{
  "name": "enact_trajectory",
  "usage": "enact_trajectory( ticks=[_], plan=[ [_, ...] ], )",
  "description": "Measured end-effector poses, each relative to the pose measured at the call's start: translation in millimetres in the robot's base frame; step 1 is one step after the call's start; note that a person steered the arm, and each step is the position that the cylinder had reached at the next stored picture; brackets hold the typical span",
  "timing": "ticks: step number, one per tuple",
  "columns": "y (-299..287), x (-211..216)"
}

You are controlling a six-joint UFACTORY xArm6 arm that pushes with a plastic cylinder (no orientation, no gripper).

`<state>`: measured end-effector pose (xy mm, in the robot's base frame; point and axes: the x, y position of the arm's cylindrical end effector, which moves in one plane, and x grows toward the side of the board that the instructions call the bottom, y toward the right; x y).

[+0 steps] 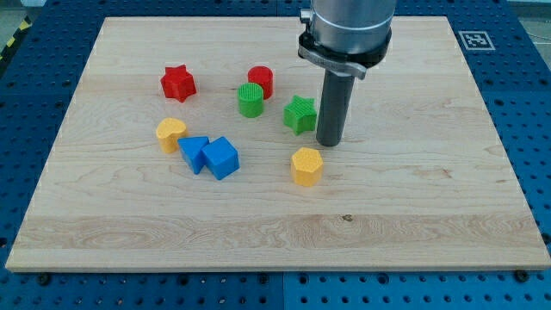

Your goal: Separate the yellow heart from the blue triangle

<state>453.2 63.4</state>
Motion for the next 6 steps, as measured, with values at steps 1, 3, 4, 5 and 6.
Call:
enact_trajectory(
  ticks=[1,3,4,5,6],
  plan=[
    [-26,14],
    [-29,65],
    [-43,27],
    [-106,8],
    [-187,1]
  ],
)
